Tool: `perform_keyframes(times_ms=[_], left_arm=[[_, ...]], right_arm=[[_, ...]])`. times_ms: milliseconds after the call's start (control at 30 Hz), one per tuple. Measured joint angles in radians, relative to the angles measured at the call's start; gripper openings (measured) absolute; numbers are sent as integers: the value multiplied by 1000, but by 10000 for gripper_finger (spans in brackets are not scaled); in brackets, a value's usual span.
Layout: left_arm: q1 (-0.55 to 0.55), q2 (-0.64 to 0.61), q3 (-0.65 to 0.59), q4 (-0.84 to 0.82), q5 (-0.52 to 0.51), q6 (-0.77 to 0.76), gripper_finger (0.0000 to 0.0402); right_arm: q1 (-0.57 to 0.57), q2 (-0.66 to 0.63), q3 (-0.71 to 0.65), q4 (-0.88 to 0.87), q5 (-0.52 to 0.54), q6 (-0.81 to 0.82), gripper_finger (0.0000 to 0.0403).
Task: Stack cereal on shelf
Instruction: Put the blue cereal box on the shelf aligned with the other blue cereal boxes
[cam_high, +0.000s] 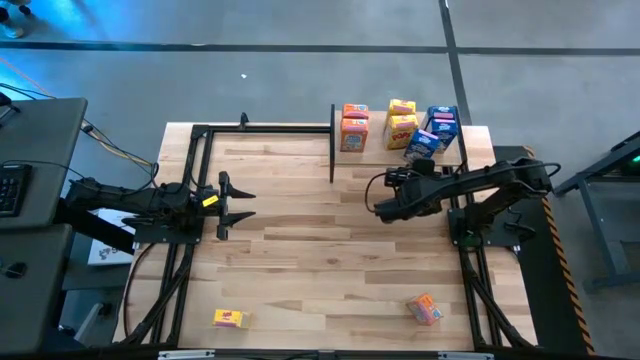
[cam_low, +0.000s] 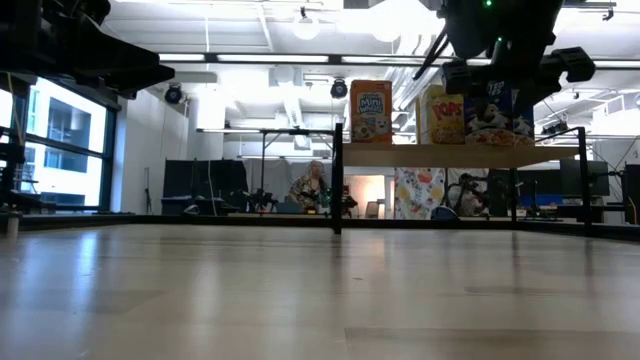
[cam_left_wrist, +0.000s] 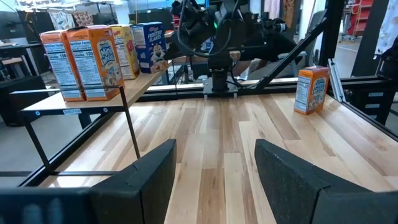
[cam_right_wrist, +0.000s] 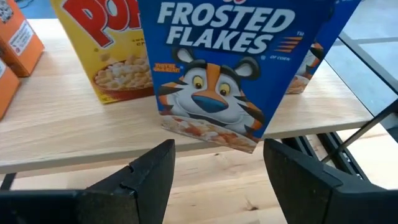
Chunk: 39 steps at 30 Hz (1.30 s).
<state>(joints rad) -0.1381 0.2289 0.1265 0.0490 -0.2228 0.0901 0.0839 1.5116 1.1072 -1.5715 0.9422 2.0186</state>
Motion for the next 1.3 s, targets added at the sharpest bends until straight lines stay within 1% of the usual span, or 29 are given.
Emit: perform_keyframes(times_ms=[333, 667, 900, 1000, 1167, 1300], left_arm=[[0, 0, 0, 0, 0, 0, 207], [0, 0, 0, 0, 0, 0, 207], [0, 0, 0, 0, 0, 0, 207], [0, 0, 0, 0, 0, 0, 207], [0, 0, 0, 0, 0, 0, 207], [0, 0, 0, 0, 0, 0, 207]], right_arm=[[-47, 0, 0, 0, 13, -3, 238], [-96, 0, 0, 0, 6, -63, 238], [-109, 0, 0, 0, 3, -89, 238], [-104, 0, 0, 0, -4, -89, 238], [-56, 0, 19, 2, 1, -62, 238], [-29, 0, 24, 61, 23, -46, 238]])
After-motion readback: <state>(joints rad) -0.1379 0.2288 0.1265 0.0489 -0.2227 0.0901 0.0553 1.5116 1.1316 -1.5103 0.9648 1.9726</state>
